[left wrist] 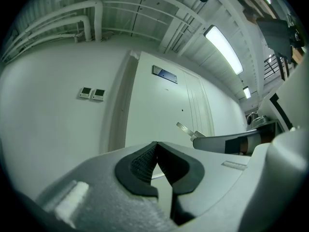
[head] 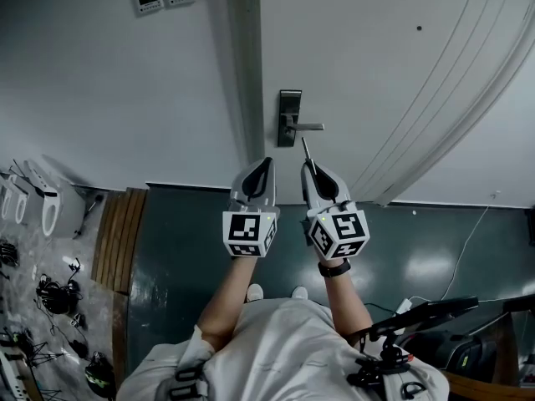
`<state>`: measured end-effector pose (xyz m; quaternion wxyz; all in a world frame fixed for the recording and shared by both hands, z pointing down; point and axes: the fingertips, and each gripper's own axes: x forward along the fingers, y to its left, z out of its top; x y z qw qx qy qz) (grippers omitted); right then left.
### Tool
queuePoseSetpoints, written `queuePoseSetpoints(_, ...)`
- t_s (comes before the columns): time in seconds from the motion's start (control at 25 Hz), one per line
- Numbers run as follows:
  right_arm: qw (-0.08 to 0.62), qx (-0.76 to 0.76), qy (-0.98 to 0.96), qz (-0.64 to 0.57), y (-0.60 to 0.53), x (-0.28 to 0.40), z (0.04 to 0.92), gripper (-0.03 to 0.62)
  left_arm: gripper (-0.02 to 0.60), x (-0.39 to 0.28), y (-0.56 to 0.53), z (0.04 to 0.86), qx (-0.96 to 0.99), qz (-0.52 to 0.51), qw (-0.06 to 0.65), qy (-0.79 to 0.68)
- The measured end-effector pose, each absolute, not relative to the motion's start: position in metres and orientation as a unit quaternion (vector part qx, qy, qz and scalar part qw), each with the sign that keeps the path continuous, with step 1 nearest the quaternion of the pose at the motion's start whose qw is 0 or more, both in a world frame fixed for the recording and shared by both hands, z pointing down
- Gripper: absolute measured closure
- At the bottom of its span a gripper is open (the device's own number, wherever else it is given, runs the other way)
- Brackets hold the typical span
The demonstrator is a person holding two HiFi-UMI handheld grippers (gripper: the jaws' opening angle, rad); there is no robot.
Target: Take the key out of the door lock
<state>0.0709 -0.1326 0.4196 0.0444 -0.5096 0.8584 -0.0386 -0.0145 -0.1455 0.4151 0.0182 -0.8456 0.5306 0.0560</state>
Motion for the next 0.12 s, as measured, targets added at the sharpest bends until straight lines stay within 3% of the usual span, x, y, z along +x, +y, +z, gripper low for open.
queuePoseSetpoints(0.12,0.037,-0.510,0.858,-0.040,-0.1352,0.0606,0.4224,0.569,0.580,-0.0234,-0.1491,0.4157,-0.847,0.059,0.015,0.528)
